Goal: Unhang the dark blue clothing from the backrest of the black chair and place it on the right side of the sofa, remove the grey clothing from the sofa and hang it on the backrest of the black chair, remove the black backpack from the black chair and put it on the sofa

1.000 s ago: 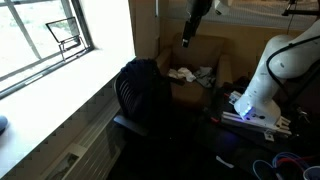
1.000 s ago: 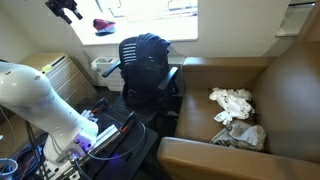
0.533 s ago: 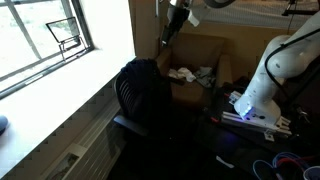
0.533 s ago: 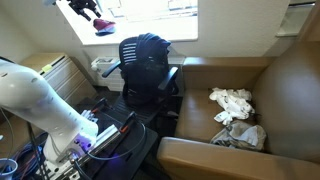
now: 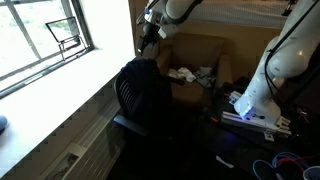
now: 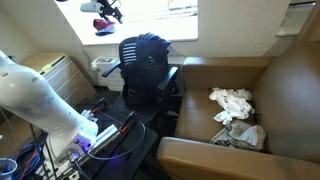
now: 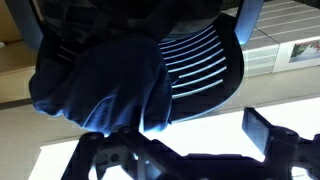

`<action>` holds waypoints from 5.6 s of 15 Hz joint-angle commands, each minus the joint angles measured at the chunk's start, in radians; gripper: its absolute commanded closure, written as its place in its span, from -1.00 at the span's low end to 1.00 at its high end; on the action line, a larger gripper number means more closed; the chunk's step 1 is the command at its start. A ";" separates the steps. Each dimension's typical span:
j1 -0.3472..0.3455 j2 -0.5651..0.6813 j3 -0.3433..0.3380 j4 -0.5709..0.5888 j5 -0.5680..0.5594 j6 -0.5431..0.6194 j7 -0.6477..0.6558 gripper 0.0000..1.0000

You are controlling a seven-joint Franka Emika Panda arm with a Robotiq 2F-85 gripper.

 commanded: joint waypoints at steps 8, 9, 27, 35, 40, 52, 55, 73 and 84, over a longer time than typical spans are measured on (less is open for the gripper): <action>0.018 0.261 -0.027 0.168 0.229 -0.139 -0.207 -1.00; 0.012 0.298 -0.031 0.192 0.225 -0.159 -0.205 -1.00; 0.160 0.604 -0.279 0.320 0.061 0.126 0.390 -1.00; 0.256 0.620 -0.365 0.329 0.002 0.166 0.632 0.06; 0.255 0.621 -0.366 0.329 -0.018 0.165 0.685 0.80; 0.394 0.323 -0.727 0.039 -0.496 0.106 1.199 0.98; 0.311 0.172 -0.726 -0.089 -0.660 0.091 1.418 0.98; -0.119 0.067 -0.879 -0.214 -1.054 0.177 1.820 0.98; -0.412 0.266 -0.639 -0.343 -0.439 0.605 1.543 0.98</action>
